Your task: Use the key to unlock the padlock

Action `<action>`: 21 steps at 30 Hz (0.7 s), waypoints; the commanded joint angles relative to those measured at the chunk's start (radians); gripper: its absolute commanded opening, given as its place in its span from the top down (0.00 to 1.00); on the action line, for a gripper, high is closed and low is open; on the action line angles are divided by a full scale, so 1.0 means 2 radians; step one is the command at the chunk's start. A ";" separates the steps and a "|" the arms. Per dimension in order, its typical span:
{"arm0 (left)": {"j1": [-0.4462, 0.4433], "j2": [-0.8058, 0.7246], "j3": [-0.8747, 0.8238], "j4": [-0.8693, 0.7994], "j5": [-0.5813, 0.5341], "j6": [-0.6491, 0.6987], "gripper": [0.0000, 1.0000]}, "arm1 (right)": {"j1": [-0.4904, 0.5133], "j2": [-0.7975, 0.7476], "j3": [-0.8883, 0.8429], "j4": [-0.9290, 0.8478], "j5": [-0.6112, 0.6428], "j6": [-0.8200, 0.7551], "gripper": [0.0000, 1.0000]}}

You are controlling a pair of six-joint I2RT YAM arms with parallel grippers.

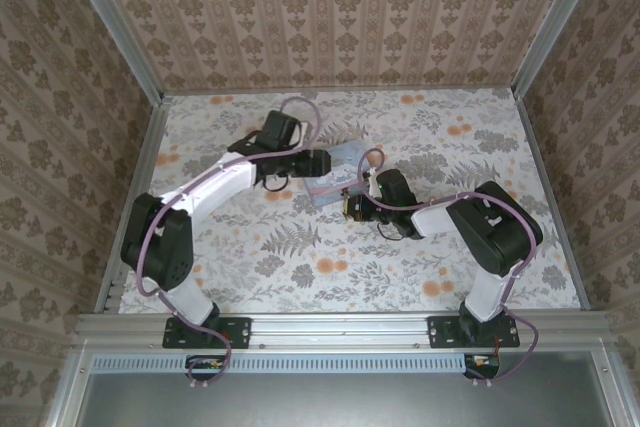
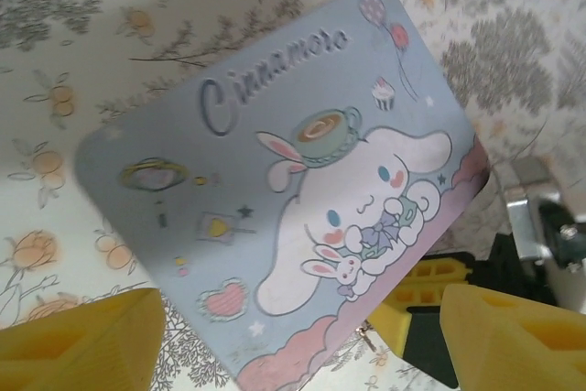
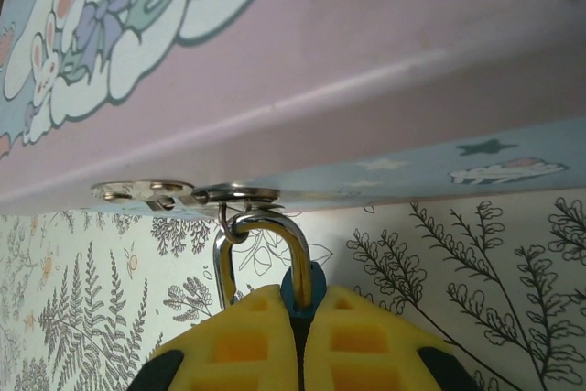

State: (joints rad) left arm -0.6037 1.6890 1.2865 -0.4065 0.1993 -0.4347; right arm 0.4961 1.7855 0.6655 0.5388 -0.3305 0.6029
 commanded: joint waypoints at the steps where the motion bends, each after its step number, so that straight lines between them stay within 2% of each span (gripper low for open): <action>1: -0.023 0.030 0.025 -0.066 -0.076 0.054 0.21 | 0.001 -0.009 -0.017 -0.037 0.031 0.020 1.00; 10: -0.057 0.088 0.054 -0.093 -0.145 0.067 0.21 | 0.000 -0.010 -0.033 -0.029 0.041 0.049 1.00; 14: -0.060 0.096 0.049 -0.093 -0.149 0.064 0.21 | -0.003 -0.012 -0.039 -0.027 0.040 0.051 1.00; 15: -0.060 0.095 0.048 -0.091 -0.148 0.063 0.21 | -0.003 -0.013 -0.043 -0.022 0.039 0.050 0.99; 18: -0.060 0.096 0.043 -0.087 -0.145 0.059 0.21 | -0.005 -0.013 -0.047 -0.016 0.034 0.048 0.84; 21: -0.059 0.099 0.046 -0.087 -0.144 0.059 0.22 | -0.005 -0.012 -0.049 -0.015 0.031 0.047 0.81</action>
State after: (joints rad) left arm -0.7292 1.8481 1.3895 -0.5228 -0.0654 -0.3237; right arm 0.4942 1.7618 0.6052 0.5972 -0.2916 0.6880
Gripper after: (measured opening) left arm 0.784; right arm 0.189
